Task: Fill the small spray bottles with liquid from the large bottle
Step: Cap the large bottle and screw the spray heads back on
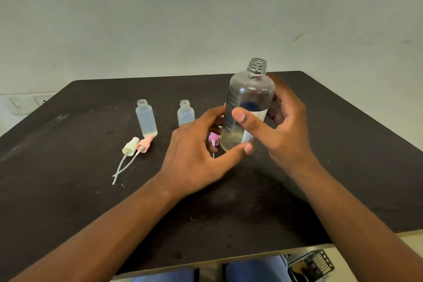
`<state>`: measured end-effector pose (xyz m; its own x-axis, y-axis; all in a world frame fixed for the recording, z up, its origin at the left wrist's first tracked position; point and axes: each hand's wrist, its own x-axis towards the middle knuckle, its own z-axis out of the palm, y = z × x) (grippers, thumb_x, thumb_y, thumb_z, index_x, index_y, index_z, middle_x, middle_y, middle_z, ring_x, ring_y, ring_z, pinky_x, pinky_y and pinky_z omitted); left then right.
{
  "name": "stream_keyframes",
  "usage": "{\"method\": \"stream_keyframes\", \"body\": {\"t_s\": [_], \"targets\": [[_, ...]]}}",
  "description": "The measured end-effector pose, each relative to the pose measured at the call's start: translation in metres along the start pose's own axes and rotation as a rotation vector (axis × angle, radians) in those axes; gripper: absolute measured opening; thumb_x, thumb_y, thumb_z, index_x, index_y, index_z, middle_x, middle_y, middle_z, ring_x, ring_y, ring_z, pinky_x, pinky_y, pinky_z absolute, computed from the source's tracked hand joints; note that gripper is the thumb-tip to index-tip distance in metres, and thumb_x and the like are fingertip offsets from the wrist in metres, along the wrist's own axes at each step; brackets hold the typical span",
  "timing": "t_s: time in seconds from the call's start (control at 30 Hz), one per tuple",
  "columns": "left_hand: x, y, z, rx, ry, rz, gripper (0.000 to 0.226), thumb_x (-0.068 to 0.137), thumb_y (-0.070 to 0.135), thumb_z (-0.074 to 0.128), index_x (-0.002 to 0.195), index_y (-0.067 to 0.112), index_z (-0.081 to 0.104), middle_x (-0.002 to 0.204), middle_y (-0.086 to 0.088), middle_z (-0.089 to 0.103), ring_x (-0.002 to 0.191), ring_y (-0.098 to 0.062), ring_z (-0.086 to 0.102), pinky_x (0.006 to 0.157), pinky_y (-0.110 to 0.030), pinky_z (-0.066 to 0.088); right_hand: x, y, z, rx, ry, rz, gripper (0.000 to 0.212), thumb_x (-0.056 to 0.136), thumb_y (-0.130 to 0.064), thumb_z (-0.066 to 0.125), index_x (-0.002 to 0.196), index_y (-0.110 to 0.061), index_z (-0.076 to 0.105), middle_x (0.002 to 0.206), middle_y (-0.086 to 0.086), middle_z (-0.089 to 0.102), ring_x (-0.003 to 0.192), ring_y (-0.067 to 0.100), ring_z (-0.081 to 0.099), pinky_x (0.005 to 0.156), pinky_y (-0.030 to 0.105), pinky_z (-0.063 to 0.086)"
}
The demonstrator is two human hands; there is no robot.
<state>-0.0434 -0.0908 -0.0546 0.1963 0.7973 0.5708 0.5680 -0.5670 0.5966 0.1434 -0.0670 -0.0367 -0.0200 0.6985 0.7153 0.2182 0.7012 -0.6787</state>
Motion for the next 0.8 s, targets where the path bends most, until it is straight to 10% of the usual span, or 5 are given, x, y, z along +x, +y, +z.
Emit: {"method": "stream_keyframes", "body": {"t_s": [0.3, 0.43, 0.57, 0.8], "targets": [[-0.002, 0.005, 0.004, -0.101, -0.005, -0.049, 0.046, 0.080, 0.055, 0.082, 0.115, 0.031, 0.067, 0.087, 0.028, 0.067, 0.077, 0.002, 0.067, 0.067, -0.011, 0.048, -0.003, -0.001, 0.000, 0.025, -0.094, 0.032, 0.069, 0.084, -0.058, 0.080, 0.134, -0.014, 0.062, 0.126, 0.009, 0.071, 0.115, 0.031, 0.071, 0.089, 0.057, 0.060], [-0.001, 0.001, 0.005, -0.103, -0.012, -0.065, 0.056, 0.078, 0.063, 0.081, 0.124, 0.035, 0.066, 0.102, 0.023, 0.074, 0.091, 0.000, 0.070, 0.070, -0.017, 0.053, 0.002, -0.007, 0.001, 0.204, 0.057, 0.120, 0.072, 0.089, -0.079, 0.060, 0.127, -0.019, 0.066, 0.116, 0.006, 0.075, 0.104, 0.017, 0.072, 0.081, 0.031, 0.059], [-0.001, 0.000, 0.007, -0.089, -0.019, -0.060, 0.064, 0.076, 0.070, 0.076, 0.129, 0.036, 0.065, 0.104, 0.023, 0.073, 0.094, 0.002, 0.069, 0.070, -0.018, 0.057, 0.013, 0.007, -0.029, -0.046, 0.311, 0.312, 0.013, 0.103, -0.038, 0.066, 0.105, -0.029, 0.075, 0.098, -0.001, 0.077, 0.087, 0.008, 0.068, 0.077, 0.038, 0.058], [0.000, -0.001, 0.006, -0.059, -0.014, -0.058, 0.068, 0.073, 0.076, 0.073, 0.130, 0.039, 0.063, 0.102, 0.026, 0.072, 0.091, 0.005, 0.069, 0.073, -0.020, 0.059, 0.011, 0.027, -0.077, -0.861, -0.314, 0.399, 0.040, 0.091, -0.012, 0.072, 0.128, -0.027, 0.073, 0.134, -0.004, 0.069, 0.131, 0.021, 0.059, 0.106, 0.027, 0.042]]}}
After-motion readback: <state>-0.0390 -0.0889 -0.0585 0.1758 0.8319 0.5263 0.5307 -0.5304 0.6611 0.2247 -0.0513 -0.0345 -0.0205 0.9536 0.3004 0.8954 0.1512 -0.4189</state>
